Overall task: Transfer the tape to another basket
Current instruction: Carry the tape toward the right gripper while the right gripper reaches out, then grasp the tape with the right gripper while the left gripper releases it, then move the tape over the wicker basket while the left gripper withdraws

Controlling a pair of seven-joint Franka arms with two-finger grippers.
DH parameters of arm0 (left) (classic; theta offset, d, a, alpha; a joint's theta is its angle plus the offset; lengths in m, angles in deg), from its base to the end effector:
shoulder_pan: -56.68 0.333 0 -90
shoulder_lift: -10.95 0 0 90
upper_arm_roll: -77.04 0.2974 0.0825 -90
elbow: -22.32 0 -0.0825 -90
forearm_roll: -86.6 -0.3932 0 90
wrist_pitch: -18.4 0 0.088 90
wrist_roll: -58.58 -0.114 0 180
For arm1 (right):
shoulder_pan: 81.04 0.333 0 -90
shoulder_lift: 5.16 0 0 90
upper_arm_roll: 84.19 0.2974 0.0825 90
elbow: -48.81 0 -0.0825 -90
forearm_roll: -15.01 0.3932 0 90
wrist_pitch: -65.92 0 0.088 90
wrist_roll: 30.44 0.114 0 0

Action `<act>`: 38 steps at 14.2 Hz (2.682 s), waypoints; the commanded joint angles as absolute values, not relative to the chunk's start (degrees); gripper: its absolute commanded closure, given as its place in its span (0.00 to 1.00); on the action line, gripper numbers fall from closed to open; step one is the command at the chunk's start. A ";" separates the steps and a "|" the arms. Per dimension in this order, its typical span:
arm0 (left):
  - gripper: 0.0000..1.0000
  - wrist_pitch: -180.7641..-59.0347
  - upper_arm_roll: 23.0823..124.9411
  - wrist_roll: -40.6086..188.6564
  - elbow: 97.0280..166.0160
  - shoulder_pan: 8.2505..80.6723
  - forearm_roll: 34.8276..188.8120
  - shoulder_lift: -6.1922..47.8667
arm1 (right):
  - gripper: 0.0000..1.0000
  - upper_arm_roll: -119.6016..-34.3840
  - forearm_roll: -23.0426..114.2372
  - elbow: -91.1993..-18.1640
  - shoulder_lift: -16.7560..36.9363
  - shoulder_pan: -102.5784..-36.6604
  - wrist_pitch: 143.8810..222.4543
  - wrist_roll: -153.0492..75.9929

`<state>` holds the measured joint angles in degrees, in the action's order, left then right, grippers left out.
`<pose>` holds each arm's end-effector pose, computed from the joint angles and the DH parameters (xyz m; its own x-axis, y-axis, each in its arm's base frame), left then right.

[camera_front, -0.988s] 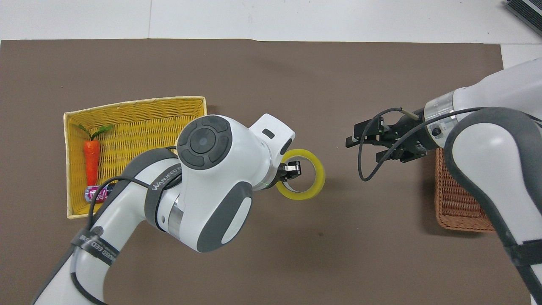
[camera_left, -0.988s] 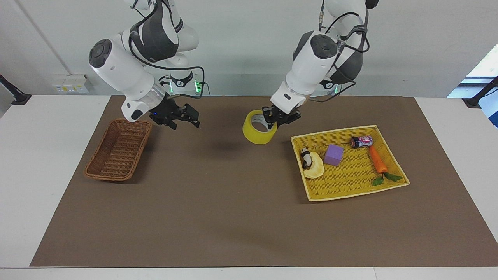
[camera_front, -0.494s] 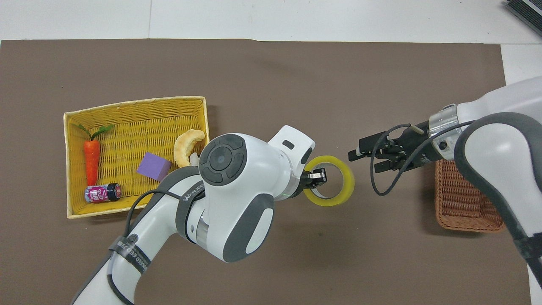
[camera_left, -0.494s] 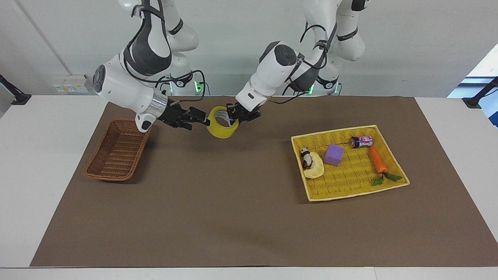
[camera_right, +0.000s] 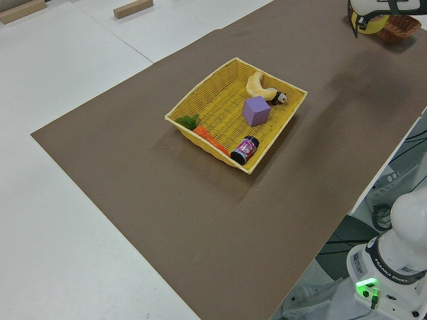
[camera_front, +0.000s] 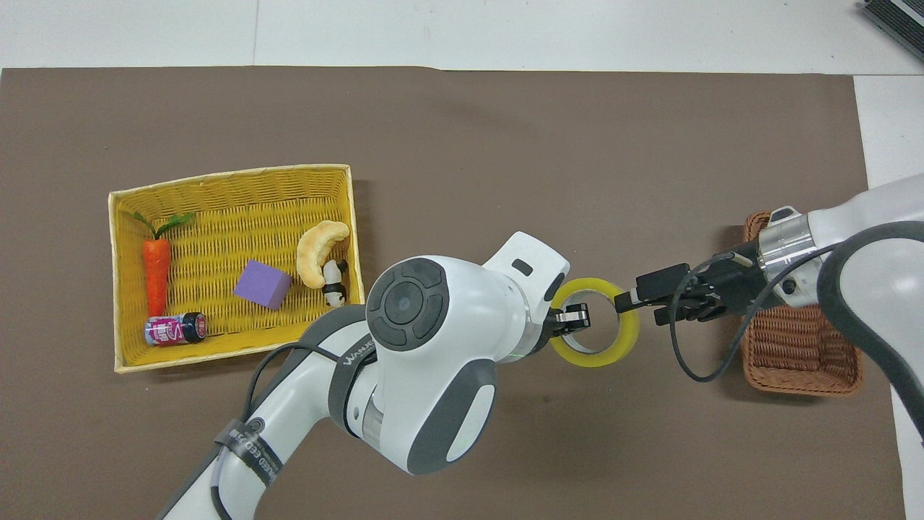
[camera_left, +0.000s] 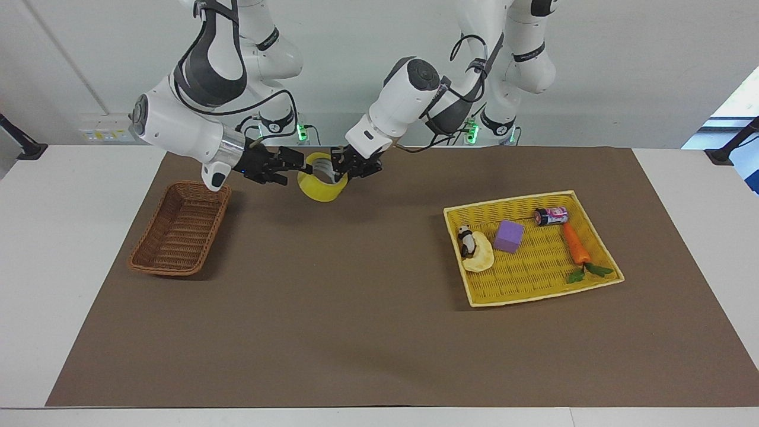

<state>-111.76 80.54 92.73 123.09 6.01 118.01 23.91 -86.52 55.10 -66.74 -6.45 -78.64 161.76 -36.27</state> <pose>0.4343 -0.4955 0.4413 0.9946 0.0414 -0.0947 0.0834 -0.8630 0.4982 0.5256 0.0678 0.4323 0.9609 0.0140 -0.2764 -0.1669 -0.7674 -0.6191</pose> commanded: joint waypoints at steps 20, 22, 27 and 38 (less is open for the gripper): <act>0.00 -109.60 80.20 97.34 119.44 5.78 119.29 22.39 | 1.00 -86.57 55.35 -69.93 -8.42 -79.99 162.51 -36.68; 0.00 -105.38 80.38 97.52 119.71 8.93 119.20 19.75 | 1.00 -86.48 53.60 -69.41 -7.89 -79.99 162.69 -36.68; 0.00 -94.30 80.47 97.43 119.44 20.44 118.41 18.60 | 1.00 -86.57 48.51 -65.99 -5.78 -85.86 163.04 -37.38; 0.00 -83.65 80.64 68.83 119.18 44.60 101.27 15.88 | 1.00 -86.83 43.91 -63.78 1.42 -99.93 180.25 -45.27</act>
